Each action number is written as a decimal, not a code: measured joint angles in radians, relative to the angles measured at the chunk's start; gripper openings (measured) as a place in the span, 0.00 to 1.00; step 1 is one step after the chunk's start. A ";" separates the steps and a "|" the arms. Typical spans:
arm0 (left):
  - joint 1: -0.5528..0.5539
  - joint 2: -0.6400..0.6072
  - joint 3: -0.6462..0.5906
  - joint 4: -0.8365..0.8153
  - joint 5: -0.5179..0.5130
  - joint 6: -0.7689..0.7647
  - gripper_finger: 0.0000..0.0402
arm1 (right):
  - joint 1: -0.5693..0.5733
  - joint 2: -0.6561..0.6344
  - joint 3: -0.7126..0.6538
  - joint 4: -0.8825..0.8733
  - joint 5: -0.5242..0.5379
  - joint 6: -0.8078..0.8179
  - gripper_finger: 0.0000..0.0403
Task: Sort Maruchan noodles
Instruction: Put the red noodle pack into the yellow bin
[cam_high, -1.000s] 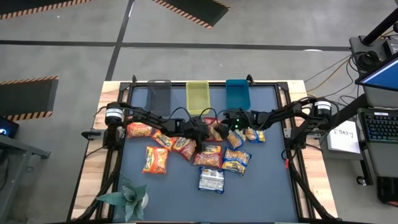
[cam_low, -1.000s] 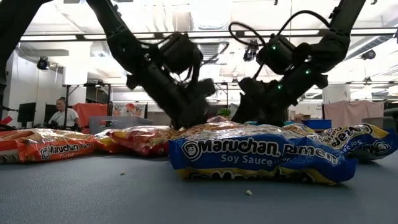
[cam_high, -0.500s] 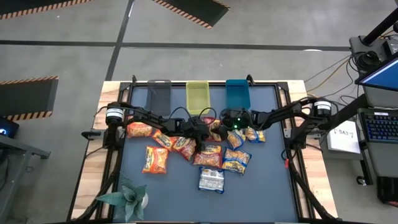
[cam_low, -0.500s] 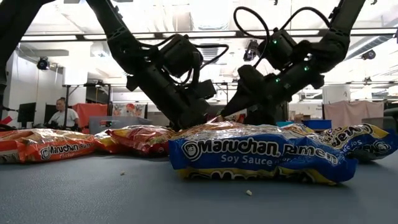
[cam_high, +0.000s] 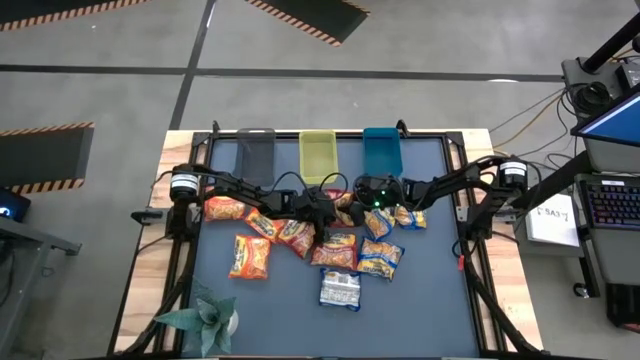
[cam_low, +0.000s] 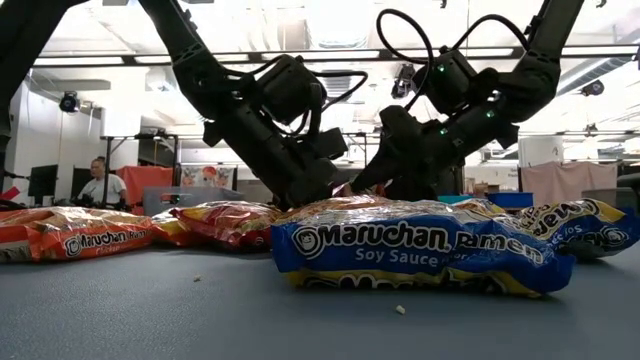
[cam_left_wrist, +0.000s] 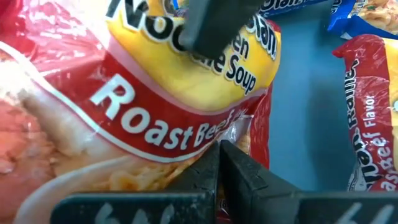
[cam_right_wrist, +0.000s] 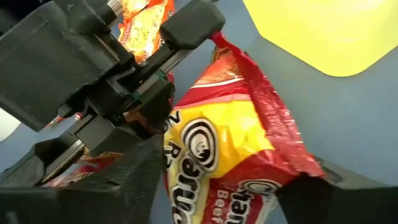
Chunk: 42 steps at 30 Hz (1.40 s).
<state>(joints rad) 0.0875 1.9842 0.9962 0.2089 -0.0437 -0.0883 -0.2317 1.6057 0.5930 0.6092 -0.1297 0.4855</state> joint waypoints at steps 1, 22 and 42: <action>0.000 0.000 0.000 0.001 0.000 0.000 0.00 | 0.000 0.000 0.000 -0.001 0.002 0.000 0.58; -0.002 -0.038 0.000 -0.005 0.005 0.026 0.00 | 0.000 -0.009 0.000 0.002 0.000 -0.018 0.20; -0.017 -0.327 -0.001 -0.252 0.000 0.163 0.00 | -0.002 -0.066 0.006 -0.002 -0.002 -0.042 0.13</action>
<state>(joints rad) 0.0702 1.6575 0.9949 -0.0426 -0.0433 0.0743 -0.2337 1.5396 0.5995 0.6075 -0.1314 0.4439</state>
